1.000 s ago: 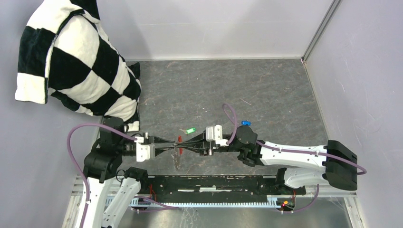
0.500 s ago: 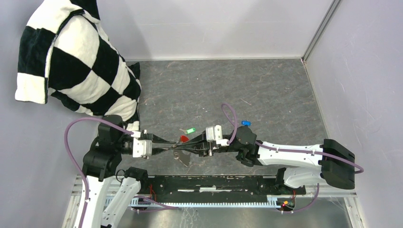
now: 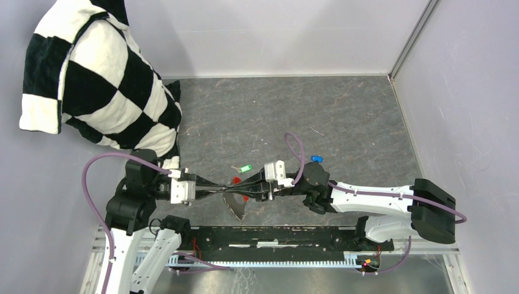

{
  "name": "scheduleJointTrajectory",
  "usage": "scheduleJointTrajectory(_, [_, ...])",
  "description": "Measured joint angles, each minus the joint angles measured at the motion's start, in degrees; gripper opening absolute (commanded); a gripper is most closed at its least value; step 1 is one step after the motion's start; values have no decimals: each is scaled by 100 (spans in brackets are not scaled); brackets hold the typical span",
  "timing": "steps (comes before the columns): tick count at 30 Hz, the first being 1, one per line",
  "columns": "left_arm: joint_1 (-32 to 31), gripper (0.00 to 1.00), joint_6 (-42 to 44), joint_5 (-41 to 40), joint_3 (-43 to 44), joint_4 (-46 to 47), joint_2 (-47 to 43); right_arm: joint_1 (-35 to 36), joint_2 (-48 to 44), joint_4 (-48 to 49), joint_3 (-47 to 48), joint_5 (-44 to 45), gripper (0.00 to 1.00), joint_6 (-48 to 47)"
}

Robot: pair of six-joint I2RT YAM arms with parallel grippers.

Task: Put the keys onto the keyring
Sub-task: Adjust the keyring.

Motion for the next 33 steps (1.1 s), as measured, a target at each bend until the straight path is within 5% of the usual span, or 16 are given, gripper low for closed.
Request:
scheduleJointTrajectory(11, [4, 2, 9, -92, -26, -24, -160, -31, 151, -234, 295, -210, 0, 42])
scheduleJointTrajectory(17, [22, 2, 337, -321, -57, -361, -199, -90, 271, -776, 577, -387, 1, 50])
scheduleJointTrajectory(24, [11, 2, 1362, -531, -57, -1290, -26, -70, 293, -1652, 745, -474, 28, -96])
scheduleJointTrajectory(33, [9, 2, 2208, -647, -57, -1832, 238, -92, 160, -3558, 1305, -358, 34, -964])
